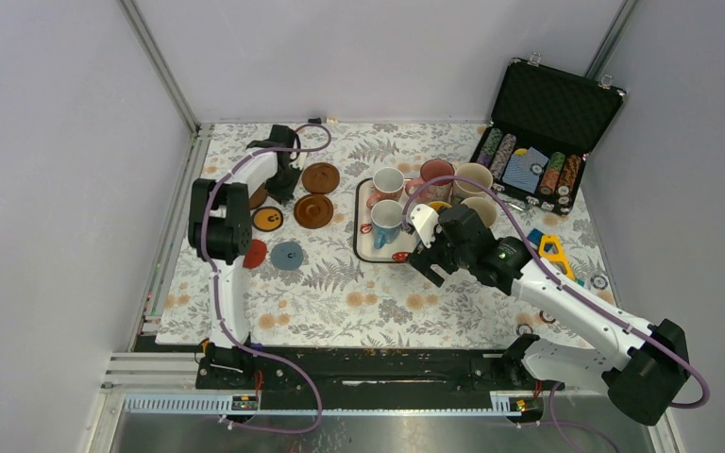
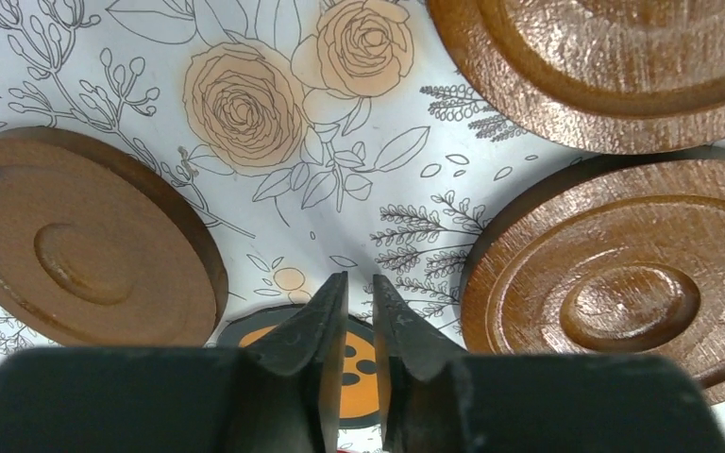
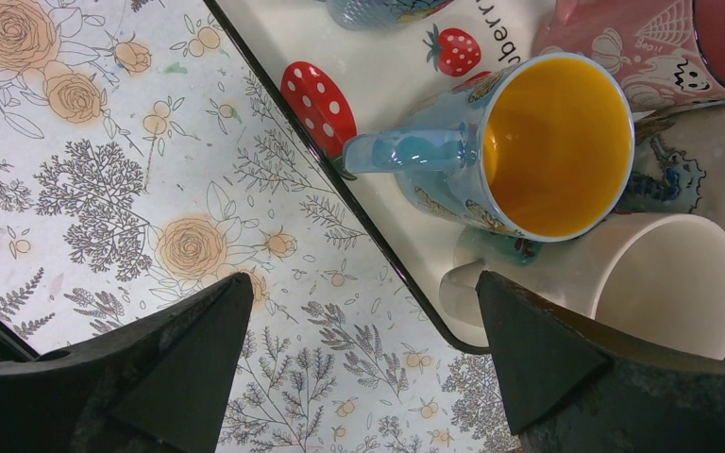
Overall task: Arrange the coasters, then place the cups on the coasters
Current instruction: Move the coaster to the center of the board.
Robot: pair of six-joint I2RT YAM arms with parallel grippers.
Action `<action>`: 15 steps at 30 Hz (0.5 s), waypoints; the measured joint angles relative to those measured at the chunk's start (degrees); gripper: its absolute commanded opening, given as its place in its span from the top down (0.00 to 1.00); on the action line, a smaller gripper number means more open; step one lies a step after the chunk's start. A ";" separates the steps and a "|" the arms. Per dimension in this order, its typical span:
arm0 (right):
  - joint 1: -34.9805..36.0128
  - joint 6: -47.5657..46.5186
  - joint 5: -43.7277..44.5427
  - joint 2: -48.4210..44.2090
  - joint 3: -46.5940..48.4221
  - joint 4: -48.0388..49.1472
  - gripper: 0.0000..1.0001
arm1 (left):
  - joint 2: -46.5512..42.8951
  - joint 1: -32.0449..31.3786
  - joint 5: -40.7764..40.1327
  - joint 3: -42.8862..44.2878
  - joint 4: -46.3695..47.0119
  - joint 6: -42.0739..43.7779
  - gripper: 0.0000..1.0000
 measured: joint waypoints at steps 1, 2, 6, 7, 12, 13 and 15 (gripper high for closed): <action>0.00 -0.02 0.00 0.00 0.00 0.00 0.03 | 0.39 0.11 0.15 0.70 -0.39 -0.20 0.85; 0.00 -0.02 0.02 0.00 0.00 0.00 0.03 | 0.70 0.22 0.35 1.22 -1.05 -0.28 0.85; 0.00 0.00 0.02 0.00 0.00 0.00 0.03 | 0.79 0.46 1.25 1.75 -3.72 -0.57 0.85; 0.00 0.00 0.00 0.00 0.00 0.00 0.03 | 0.98 0.55 1.46 2.08 -4.79 -0.59 0.85; 0.00 0.00 0.02 -0.09 0.00 0.00 0.03 | 2.12 1.16 3.56 4.09 -8.48 -0.68 0.86; 0.00 0.00 0.02 -0.15 0.00 0.00 0.03 | 2.16 1.42 4.09 4.15 -8.85 -0.76 0.86; 0.00 0.00 0.02 -0.48 0.00 0.00 0.03 | 2.16 2.21 4.98 4.15 -9.86 -0.83 0.86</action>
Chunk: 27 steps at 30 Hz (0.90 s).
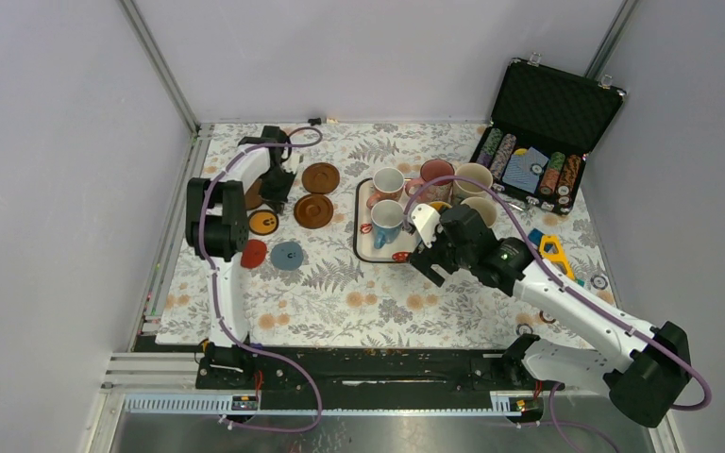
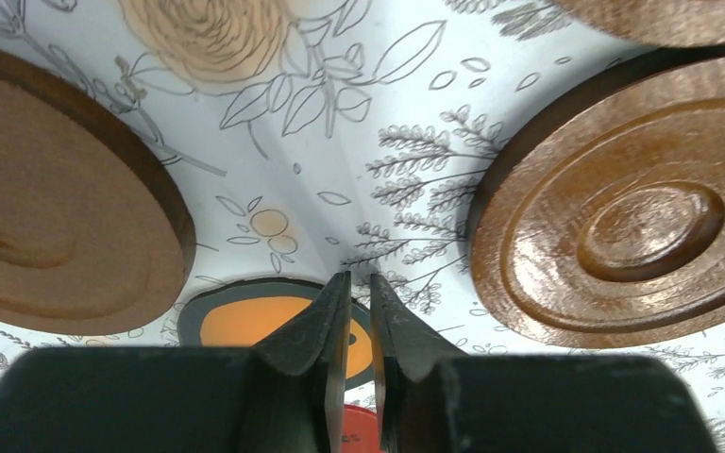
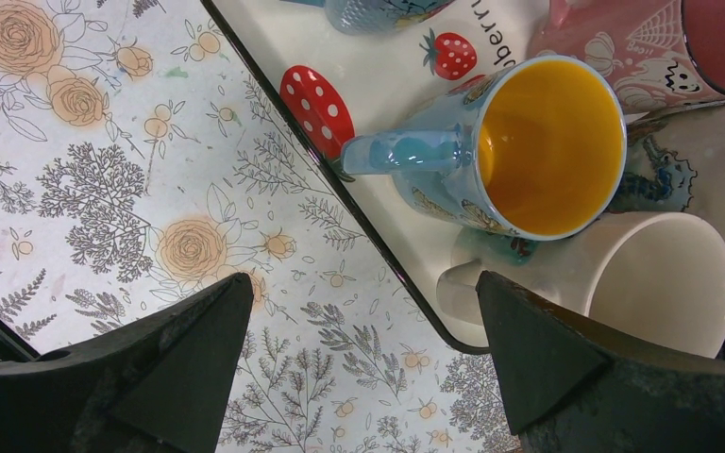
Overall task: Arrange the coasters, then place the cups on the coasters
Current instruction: Move the coaster to the center of the board.
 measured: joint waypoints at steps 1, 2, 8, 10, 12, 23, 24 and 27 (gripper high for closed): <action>0.00 0.00 0.00 -0.20 0.00 0.00 0.03 | 0.00 0.39 0.33 -0.02 -0.35 0.00 0.86; 0.00 0.00 0.00 -0.33 0.00 0.02 0.03 | -0.07 0.85 0.68 -0.15 -0.50 -0.04 0.86; 0.00 0.00 0.00 -1.09 0.00 0.00 0.03 | -4.46 3.13 1.20 -7.43 0.90 -0.11 0.88; 0.00 0.00 0.00 -1.31 0.00 0.00 0.03 | -6.67 3.52 1.05 -10.99 1.51 0.07 0.88; 0.00 0.00 -0.02 -1.62 0.00 0.00 0.03 | -8.46 3.89 0.94 -13.84 1.79 0.11 0.89; 0.00 0.00 0.02 -2.29 0.00 0.00 0.03 | -13.51 3.89 0.70 -17.40 4.17 0.22 0.88; 0.00 0.00 0.02 -2.29 0.00 0.00 0.03 | -13.46 3.89 0.66 -17.03 4.37 0.20 0.88; 0.00 0.00 0.04 -2.29 0.00 0.02 0.03 | -12.59 3.89 0.50 -15.13 4.59 0.02 0.89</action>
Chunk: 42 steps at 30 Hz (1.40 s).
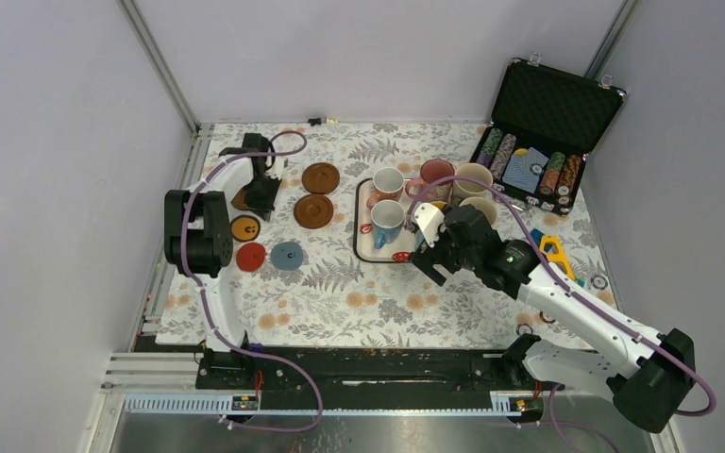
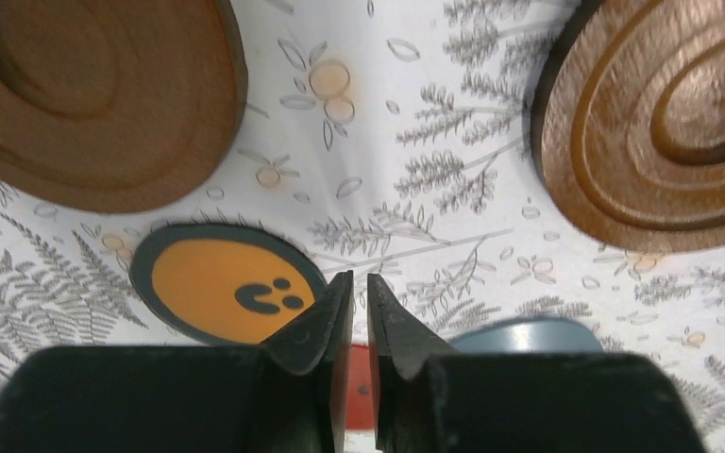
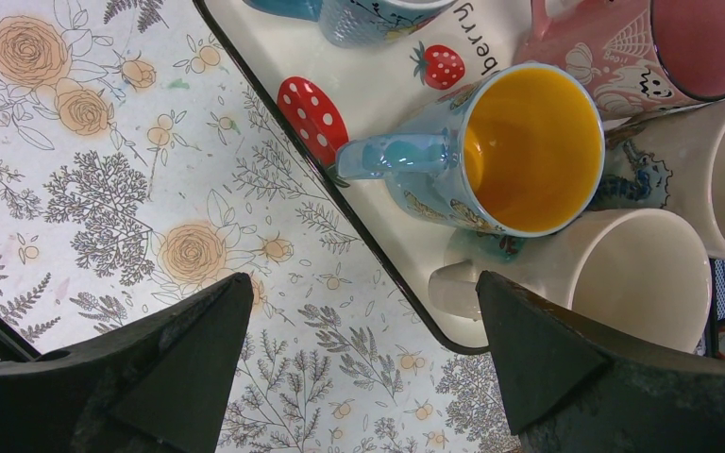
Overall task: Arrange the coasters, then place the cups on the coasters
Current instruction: Move the coaster to the center of the board.
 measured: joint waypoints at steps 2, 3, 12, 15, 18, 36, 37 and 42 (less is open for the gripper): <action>0.00 0.00 0.00 0.02 0.00 0.00 0.03 | 1.27 0.00 0.00 1.14 0.87 -0.15 0.89; 0.00 0.00 0.00 0.09 0.00 0.04 0.03 | 1.75 0.00 -0.02 1.29 1.36 -0.22 0.89; 0.00 0.00 0.04 0.92 0.00 0.24 0.03 | 3.13 0.00 -0.02 1.01 1.95 -0.33 0.90; 0.00 0.00 0.46 0.92 0.00 0.26 0.03 | 2.45 0.00 -0.07 -1.01 2.58 0.13 0.90; 0.00 0.00 0.96 0.90 0.00 0.28 0.03 | 0.28 0.00 -0.15 -3.69 2.51 0.63 0.90; -0.02 0.04 1.01 -1.95 0.00 0.35 0.03 | -17.31 0.00 -2.12 -12.57 0.26 1.97 0.92; -0.04 0.04 1.01 -2.03 0.00 0.33 0.03 | -17.20 0.00 -2.93 -12.41 0.42 1.92 0.92; -0.11 0.13 0.98 -2.43 0.00 0.35 0.03 | -12.98 0.24 -6.75 -9.20 0.76 1.51 0.92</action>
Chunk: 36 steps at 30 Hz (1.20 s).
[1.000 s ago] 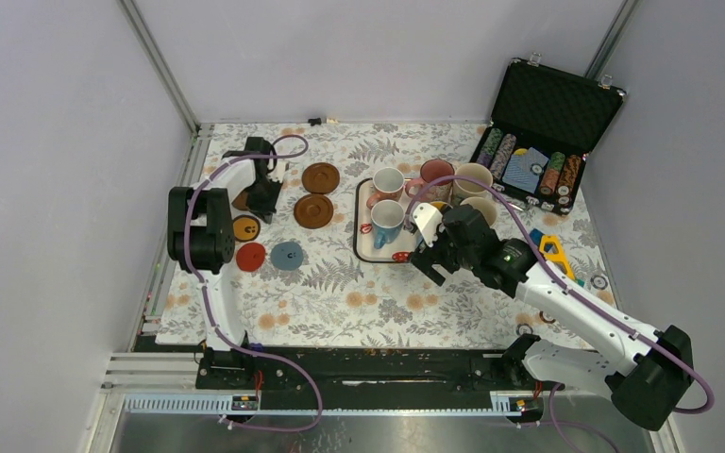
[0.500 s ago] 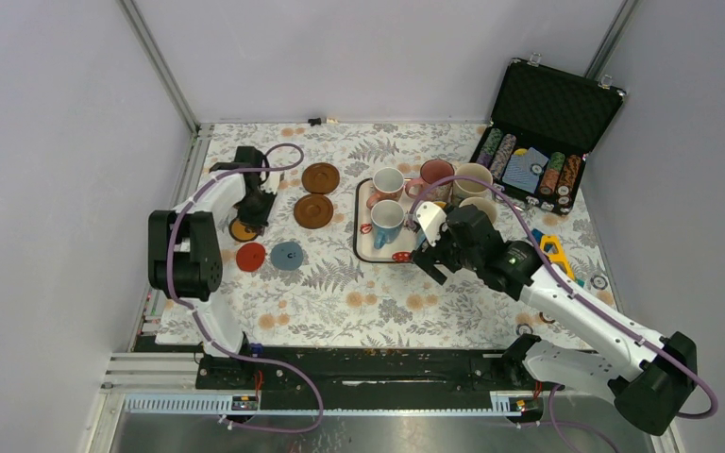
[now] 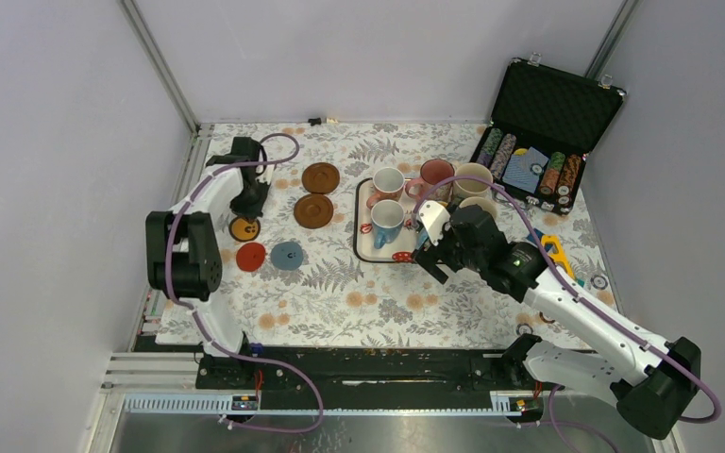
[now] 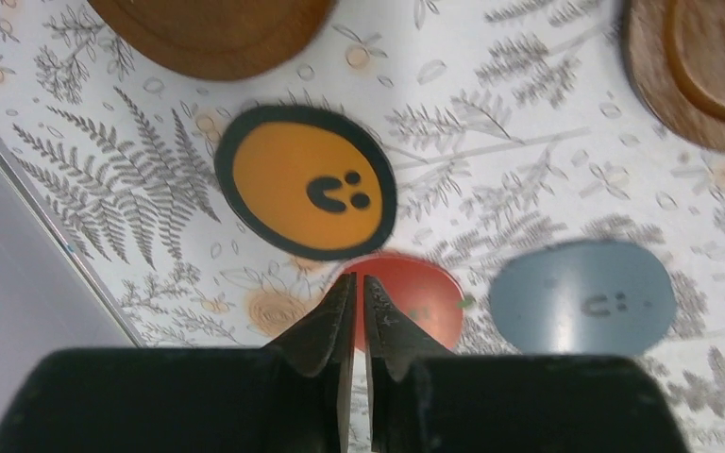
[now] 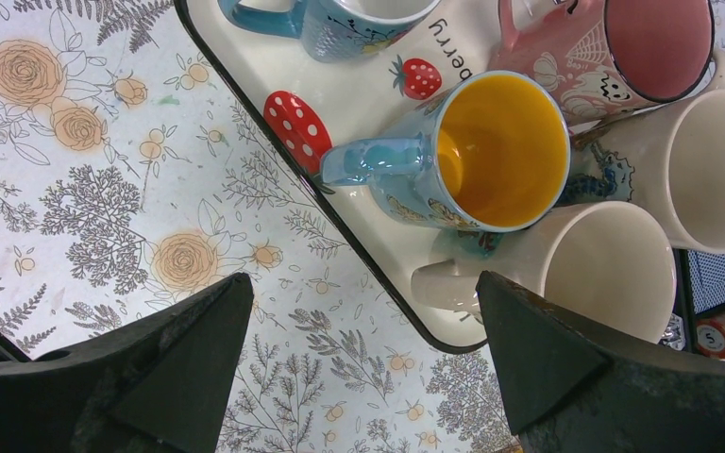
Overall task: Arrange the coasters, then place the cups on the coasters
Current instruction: Move the coaster to the center of the board.
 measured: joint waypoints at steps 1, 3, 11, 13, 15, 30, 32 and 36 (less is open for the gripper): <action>-0.04 0.04 0.00 -0.02 0.00 0.00 0.03 | 1.29 0.13 -0.59 0.79 0.37 0.00 0.92; -0.15 0.09 0.00 -0.07 -0.02 0.00 0.03 | 4.11 0.42 -1.73 2.54 0.83 -0.02 0.93; -0.33 0.13 0.00 -0.07 -0.02 0.00 0.03 | 12.83 1.25 -5.88 8.09 1.44 0.22 0.98; -0.37 0.13 0.00 -0.07 0.00 -0.02 0.03 | 14.08 1.27 -6.54 8.68 1.55 0.57 0.99; -0.37 0.13 0.00 -0.04 0.00 -0.02 0.03 | 15.26 1.27 -6.88 9.29 1.38 1.29 1.00; -0.42 0.57 0.00 0.61 0.00 -0.02 0.03 | 17.97 1.25 -9.22 9.35 -3.21 10.40 1.00; -0.42 0.68 0.00 0.61 0.00 0.00 0.03 | 17.53 1.25 -10.23 8.35 -3.54 11.39 1.00; -0.42 0.96 0.02 0.61 0.00 -0.02 0.03 | 14.82 1.29 -10.88 3.67 -4.02 13.14 1.00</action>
